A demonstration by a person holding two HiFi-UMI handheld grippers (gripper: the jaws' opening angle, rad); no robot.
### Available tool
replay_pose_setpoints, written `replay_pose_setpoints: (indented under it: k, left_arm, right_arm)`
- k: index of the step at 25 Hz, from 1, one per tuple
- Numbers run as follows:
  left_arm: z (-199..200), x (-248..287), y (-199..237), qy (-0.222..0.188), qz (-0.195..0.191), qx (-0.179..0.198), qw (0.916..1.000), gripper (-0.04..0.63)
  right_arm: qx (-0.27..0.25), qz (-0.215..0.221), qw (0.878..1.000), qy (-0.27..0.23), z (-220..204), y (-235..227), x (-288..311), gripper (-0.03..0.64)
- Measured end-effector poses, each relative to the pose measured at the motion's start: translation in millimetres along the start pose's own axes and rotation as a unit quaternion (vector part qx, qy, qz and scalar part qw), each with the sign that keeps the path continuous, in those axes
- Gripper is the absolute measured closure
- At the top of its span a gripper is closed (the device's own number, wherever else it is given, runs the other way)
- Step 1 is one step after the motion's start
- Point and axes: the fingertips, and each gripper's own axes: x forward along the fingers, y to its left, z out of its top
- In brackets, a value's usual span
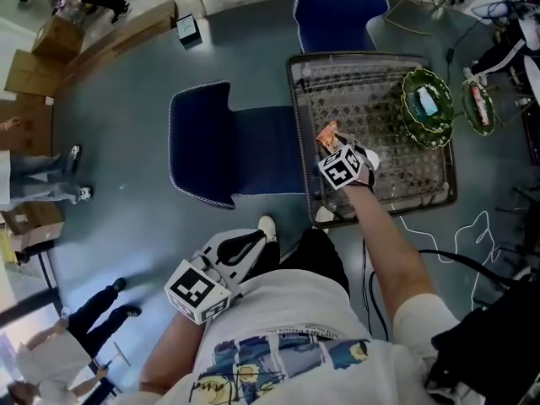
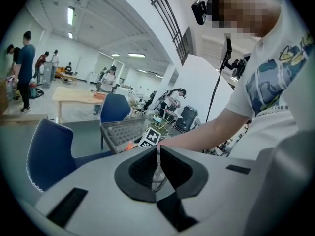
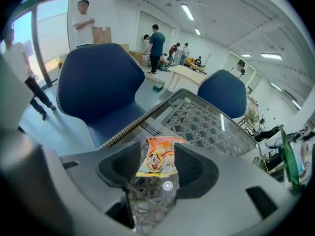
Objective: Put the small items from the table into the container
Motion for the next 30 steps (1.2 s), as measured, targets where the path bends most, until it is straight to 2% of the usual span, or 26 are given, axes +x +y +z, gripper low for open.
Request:
replay_pose_setpoints:
  k: [4, 8, 13, 17, 24, 30]
  left_arm:
    - [-0.6, 13.1, 6.3, 0.001, 0.023, -0.011, 0.9997, 0.588]
    - [7.8, 26.7, 6.6, 0.003, 0.033, -0.015, 0.9993, 0.588]
    - [25.9, 51.8, 1.1, 0.003, 0.027, -0.005, 0.9996, 0.588]
    - [41.1, 69.3, -9.1, 0.009, 0.01, 0.007, 0.9999, 0.588]
    - [66.1, 105.3, -35.8, 0.012, -0.043, 0.037, 0.9983, 0.588]
    - [80.9, 145.0, -67.1, 0.016, -0.089, 0.06, 0.9941, 0.586]
  right_arm:
    - [-0.014, 0.02, 0.999, 0.026, -15.3, -7.2, 34.3, 0.422]
    - [-0.029, 0.031, 0.999, 0.013, -15.7, -10.8, 36.0, 0.424]
    - [-0.021, 0.044, 0.999, -0.005, -20.4, -18.6, 22.1, 0.519]
    - [-0.004, 0.051, 0.998, -0.025, -22.4, -22.7, -3.3, 0.535]
    - [0.035, 0.058, 0.996, -0.066, -19.0, -36.6, -79.0, 0.542]
    - [0.051, 0.03, 0.993, -0.107, -26.0, -74.8, -157.9, 0.545]
